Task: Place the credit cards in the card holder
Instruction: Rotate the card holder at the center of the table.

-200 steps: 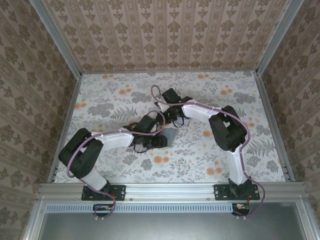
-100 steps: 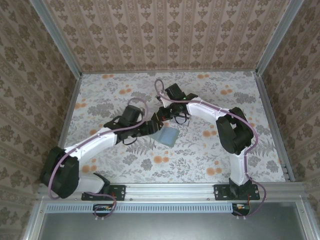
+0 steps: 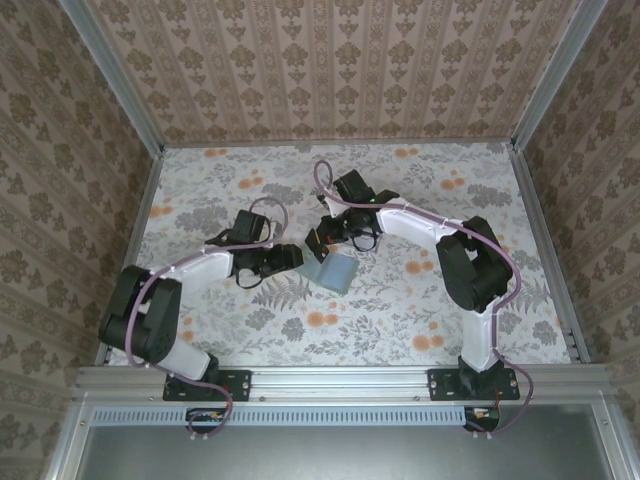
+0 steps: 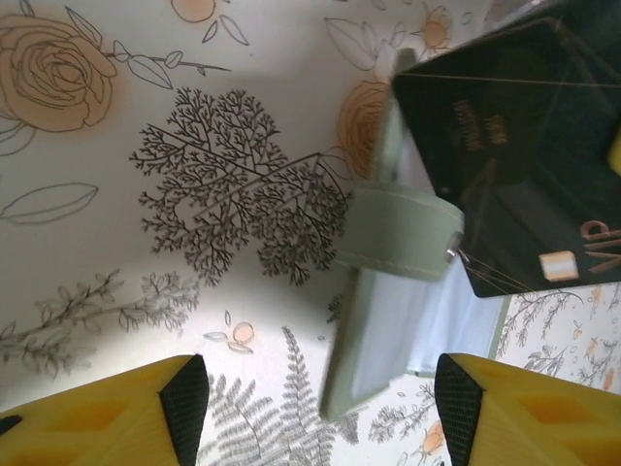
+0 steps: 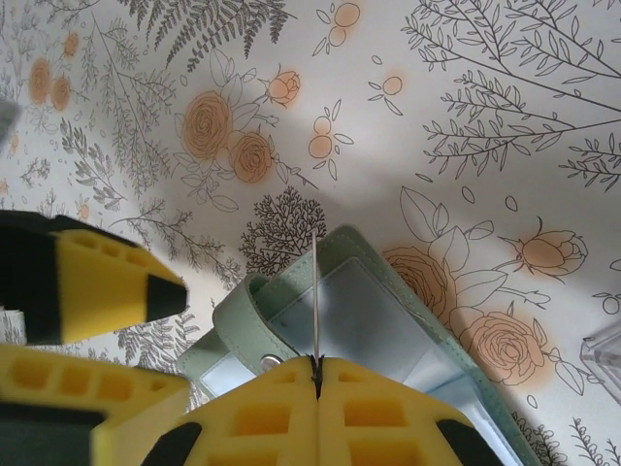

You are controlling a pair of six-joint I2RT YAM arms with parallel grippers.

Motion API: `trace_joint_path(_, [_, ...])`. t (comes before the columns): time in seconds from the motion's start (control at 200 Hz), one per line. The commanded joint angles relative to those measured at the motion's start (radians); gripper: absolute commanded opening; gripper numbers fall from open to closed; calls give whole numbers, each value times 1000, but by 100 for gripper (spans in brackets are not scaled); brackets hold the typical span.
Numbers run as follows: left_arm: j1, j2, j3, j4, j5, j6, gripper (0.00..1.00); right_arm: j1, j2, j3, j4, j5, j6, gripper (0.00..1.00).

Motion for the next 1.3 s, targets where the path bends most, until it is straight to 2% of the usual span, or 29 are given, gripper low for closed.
trace_joint_path(0.0, [31,57,21,118,139,11,61,-11,-41,-20,27,-16,25,0])
trace_joint_path(0.155, [38,106,21,215,234,-25,39,-26,-71,-57,66,-37,63,0])
trace_joint_path(0.23, [38,121,24,208,237,-16,34,-39,-98,-103,129,-49,121,0])
trace_joint_path(0.37, [39,139,13,222,244,-16,18,-51,-169,-210,275,-59,258,0])
trace_joint_path(0.655, [40,119,-69,240,196,-63,4,-30,-331,-496,462,-32,458,0])
trace_joint_path(0.81, [26,82,-136,262,124,-107,0,9,-360,-621,538,33,511,0])
trace_joint_path(0.975, [1,5,-199,297,37,-183,0,36,-321,-666,597,26,542,0])
trace_joint_path(1.09, [-27,-92,-252,313,-75,-253,0,48,-298,-683,623,44,562,0])
trace_joint_path(1.115, [-64,-116,-267,322,-102,-271,0,48,-297,-689,628,51,569,0])
trace_joint_path(1.21, [-108,-197,-308,317,-207,-313,0,49,-294,-697,633,69,582,0])
trace_joint_path(1.295, [-126,-227,-328,314,-248,-335,0,50,-276,-698,645,72,589,0])
